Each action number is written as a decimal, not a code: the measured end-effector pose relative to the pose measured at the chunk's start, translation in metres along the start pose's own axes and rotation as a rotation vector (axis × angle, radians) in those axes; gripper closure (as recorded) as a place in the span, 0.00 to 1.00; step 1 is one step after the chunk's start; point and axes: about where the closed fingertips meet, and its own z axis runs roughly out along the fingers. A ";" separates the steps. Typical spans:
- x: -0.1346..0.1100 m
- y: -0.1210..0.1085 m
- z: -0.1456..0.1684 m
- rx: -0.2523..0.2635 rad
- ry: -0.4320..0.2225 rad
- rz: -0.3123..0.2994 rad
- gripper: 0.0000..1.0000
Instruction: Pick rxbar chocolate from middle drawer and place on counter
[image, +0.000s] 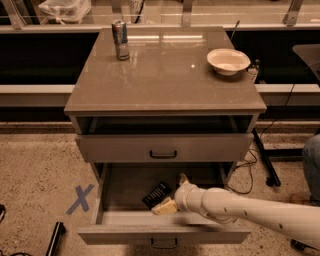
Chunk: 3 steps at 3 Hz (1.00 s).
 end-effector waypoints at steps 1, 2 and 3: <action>0.017 -0.001 0.023 -0.003 0.048 0.024 0.00; 0.025 0.011 0.047 -0.015 0.084 0.024 0.00; 0.025 0.027 0.080 -0.066 0.061 0.013 0.00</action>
Offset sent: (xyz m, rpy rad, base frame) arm 0.0078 0.0461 -0.0721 -0.0770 0.1069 0.0039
